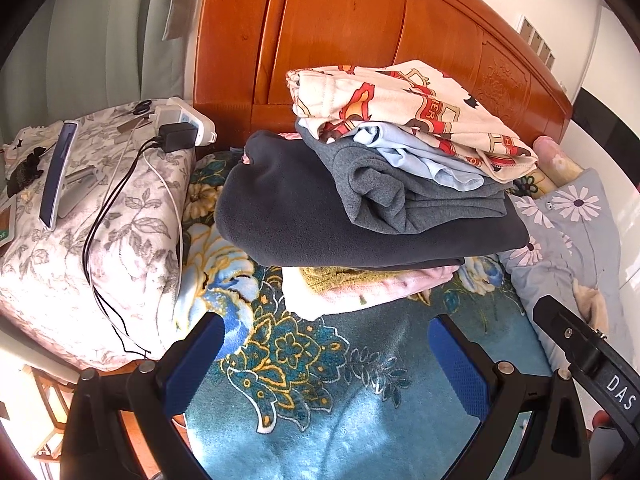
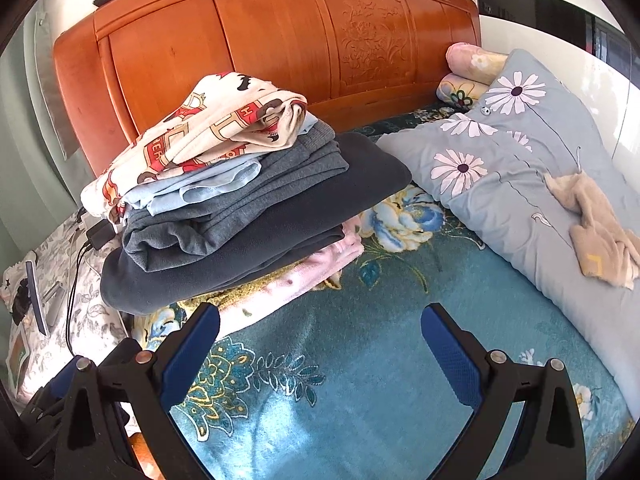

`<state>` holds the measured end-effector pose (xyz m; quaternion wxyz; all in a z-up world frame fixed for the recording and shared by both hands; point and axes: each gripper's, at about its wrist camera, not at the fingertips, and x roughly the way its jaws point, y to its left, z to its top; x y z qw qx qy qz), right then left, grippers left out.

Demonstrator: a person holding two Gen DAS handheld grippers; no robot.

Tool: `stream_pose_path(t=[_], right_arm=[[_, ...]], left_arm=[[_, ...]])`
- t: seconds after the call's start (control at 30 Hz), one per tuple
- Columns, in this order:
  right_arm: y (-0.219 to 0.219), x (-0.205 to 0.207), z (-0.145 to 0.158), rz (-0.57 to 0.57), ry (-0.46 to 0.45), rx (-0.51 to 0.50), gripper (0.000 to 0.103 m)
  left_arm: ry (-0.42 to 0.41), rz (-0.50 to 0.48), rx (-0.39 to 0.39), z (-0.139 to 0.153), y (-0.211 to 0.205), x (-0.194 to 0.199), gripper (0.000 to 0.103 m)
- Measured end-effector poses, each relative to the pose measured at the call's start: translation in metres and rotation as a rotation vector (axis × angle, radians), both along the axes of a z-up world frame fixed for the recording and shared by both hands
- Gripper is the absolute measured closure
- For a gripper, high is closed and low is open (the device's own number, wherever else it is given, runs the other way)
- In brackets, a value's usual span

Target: Fold clothes

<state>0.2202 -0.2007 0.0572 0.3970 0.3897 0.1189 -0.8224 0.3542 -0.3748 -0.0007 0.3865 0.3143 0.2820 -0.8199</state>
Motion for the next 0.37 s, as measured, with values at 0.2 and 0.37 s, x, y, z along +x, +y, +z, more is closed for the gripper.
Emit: stream_pose_path(t=[0.2, 0.37], right_arm=[[-0.0019, 0.0001, -0.0014, -0.005, -0.011, 0.002, 0.002], [-0.0044, -0.0008, -0.0046, -0.008, -0.019, 0.009, 0.002]], left_arm=[[-0.004, 0.002, -0.012, -0.0006, -0.0013, 0.0003, 0.000], [-0.008, 0.003, -0.012, -0.0023, -0.0032, 0.0000, 0.000]])
